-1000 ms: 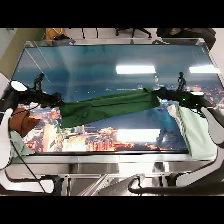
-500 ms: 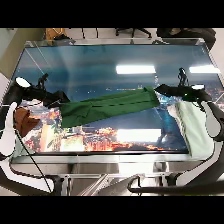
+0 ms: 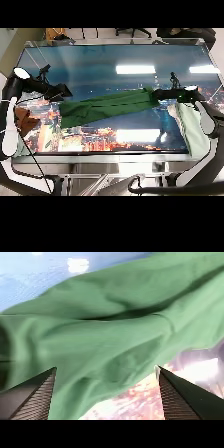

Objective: Fold the shirts.

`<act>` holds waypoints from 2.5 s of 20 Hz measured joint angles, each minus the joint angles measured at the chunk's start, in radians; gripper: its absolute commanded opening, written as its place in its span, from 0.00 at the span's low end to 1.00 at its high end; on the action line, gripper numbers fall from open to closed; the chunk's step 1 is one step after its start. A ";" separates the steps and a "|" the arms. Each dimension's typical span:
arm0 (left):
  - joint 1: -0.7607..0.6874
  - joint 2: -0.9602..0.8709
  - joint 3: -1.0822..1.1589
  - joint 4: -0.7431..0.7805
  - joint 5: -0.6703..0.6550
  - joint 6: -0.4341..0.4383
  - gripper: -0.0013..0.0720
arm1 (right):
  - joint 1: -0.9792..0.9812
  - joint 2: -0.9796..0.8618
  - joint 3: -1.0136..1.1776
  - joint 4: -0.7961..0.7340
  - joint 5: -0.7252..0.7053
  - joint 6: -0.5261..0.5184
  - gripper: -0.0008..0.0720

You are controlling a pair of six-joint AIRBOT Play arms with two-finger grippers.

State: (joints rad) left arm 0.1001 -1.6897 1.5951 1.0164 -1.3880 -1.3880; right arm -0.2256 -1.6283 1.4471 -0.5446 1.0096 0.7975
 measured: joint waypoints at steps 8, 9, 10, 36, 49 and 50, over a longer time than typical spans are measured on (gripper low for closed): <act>-0.149 -0.008 0.017 0.000 0.080 -0.004 0.04 | 0.015 0.037 0.025 0.040 0.101 0.021 0.03; -0.181 -0.018 0.018 0.000 0.100 -0.004 0.04 | 0.014 0.058 0.027 0.040 0.117 0.027 0.03; -0.216 -0.032 0.018 0.000 0.121 -0.004 0.04 | 0.014 0.084 0.028 0.043 0.133 0.037 0.03; -0.401 -0.127 0.470 -0.348 -0.009 -0.017 0.04 | 0.079 0.539 0.030 0.064 0.353 0.333 0.03; -0.105 0.349 0.175 -0.389 -0.002 0.089 0.04 | 0.907 0.109 0.029 0.110 -0.486 0.181 0.59; -0.102 0.357 0.146 -0.389 -0.003 0.100 0.04 | 0.926 0.087 0.029 0.118 -0.520 0.169 0.59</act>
State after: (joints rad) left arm -0.0021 -1.3327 1.7409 0.6277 -1.3907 -1.2881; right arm 0.7002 -1.5410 1.4765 -0.4267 0.4892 0.9665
